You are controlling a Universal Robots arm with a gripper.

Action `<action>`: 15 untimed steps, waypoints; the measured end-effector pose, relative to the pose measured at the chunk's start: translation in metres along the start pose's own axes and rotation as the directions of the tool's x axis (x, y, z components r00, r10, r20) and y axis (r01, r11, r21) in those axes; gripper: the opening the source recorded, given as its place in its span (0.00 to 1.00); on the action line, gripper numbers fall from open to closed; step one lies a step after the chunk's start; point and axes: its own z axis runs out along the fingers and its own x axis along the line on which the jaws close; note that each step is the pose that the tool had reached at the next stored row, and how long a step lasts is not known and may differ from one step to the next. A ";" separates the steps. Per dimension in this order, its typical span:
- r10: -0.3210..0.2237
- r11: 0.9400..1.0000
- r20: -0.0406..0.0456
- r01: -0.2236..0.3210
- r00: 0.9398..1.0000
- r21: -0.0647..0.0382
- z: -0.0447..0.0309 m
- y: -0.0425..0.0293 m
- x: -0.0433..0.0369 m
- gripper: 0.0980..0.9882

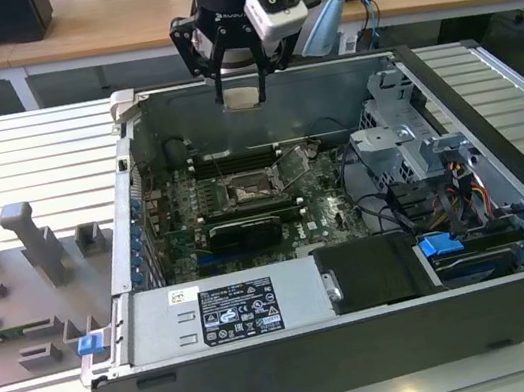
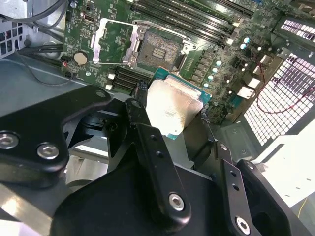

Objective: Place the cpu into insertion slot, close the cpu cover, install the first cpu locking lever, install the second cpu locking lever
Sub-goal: 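Place the cpu into insertion slot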

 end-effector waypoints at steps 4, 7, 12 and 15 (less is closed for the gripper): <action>0.014 1.000 0.001 -0.014 1.000 0.000 0.0000 0.0000 0.0000 0.49; 0.020 1.000 0.002 -0.020 1.000 0.000 0.0000 0.0000 0.0000 0.49; 0.031 1.000 0.003 -0.031 1.000 -0.001 0.0000 0.0000 0.0000 0.49; 0.038 0.999 0.003 -0.038 0.999 -0.001 0.0000 0.0000 0.0000 0.49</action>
